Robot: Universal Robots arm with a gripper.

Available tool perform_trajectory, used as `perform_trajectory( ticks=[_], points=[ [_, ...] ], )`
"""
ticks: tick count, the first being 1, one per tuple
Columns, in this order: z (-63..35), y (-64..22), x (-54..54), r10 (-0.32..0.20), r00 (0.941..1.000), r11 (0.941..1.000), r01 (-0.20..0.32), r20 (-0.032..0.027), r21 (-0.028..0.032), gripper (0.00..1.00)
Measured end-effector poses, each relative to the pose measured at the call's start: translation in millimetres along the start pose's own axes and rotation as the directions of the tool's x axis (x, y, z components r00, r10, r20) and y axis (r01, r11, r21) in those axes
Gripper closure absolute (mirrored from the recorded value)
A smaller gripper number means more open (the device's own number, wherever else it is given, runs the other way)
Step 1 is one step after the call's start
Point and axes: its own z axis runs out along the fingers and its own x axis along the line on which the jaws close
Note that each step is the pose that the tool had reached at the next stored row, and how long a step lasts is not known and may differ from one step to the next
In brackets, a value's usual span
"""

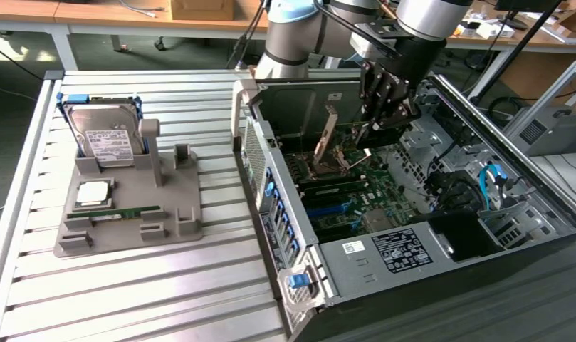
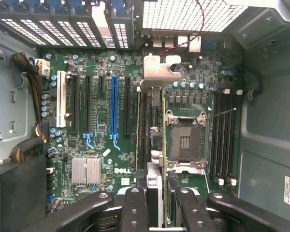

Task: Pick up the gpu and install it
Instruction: 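Insert the gpu into the slot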

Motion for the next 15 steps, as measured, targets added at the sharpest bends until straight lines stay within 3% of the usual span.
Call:
perform_trajectory(
  ticks=[3, 7, 15],
  points=[
    [0.1, 0.0, 0.0, 0.009, 1.0, 1.0, -0.009, 0.0, 0.0001, 0.73],
    [0.5, -0.1, 0.0, 0.057, 0.9983, 0.9983, -0.057, 0.0012, 0.0013, 0.73],
    [0.5, 0.0, 0.7, 0.058, 0.9983, 0.9983, -0.058, 0.0015, 0.0015, 0.73]
  ],
)
